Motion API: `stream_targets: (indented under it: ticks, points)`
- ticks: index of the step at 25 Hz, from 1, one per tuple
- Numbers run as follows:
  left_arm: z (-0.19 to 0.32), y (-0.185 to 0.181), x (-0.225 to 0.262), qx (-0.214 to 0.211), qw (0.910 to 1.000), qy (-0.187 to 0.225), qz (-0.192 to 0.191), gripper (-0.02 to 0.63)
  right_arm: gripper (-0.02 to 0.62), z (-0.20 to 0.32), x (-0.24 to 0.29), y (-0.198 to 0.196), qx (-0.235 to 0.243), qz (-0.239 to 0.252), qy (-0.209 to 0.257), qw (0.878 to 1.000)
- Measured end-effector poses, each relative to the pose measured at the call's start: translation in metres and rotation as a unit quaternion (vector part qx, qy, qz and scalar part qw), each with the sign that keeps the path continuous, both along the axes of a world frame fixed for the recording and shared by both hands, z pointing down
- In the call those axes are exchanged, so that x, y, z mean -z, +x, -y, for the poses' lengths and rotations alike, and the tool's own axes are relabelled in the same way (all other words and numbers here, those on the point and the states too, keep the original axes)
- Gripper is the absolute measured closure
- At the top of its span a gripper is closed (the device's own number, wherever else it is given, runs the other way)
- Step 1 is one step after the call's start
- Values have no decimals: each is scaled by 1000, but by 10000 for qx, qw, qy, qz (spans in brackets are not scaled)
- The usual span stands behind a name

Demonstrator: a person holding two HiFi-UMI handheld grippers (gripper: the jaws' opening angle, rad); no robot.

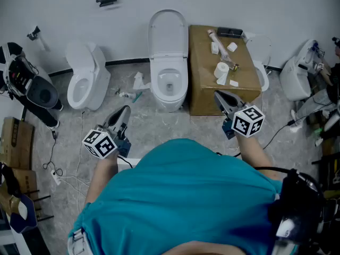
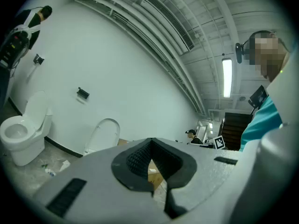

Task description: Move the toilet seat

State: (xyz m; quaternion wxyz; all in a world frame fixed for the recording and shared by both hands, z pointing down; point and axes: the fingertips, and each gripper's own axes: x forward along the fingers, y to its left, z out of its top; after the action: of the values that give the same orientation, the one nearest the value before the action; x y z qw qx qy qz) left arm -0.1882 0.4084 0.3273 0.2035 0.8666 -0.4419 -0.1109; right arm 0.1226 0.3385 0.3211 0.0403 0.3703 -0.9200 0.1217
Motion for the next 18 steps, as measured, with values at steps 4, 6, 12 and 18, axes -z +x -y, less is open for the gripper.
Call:
stream_targets:
  ticks: [4,6,12,18]
  points:
    - [1,1,1,-51,10000,1,52,607,597,-1,0,2,-46,-37,-6,10000]
    - [1,0,0,-67,10000,-12,56,607,597,-2,0,2,-67,-43,-7,10000]
    - [2,1,-1,-146,9999,-69,17,607,597,-4,0,-1,-90,-61,4,9999]
    - [11,10,-5,-193,9997,-170,3,607,597,4,-1,10,-77,372,-212,9991]
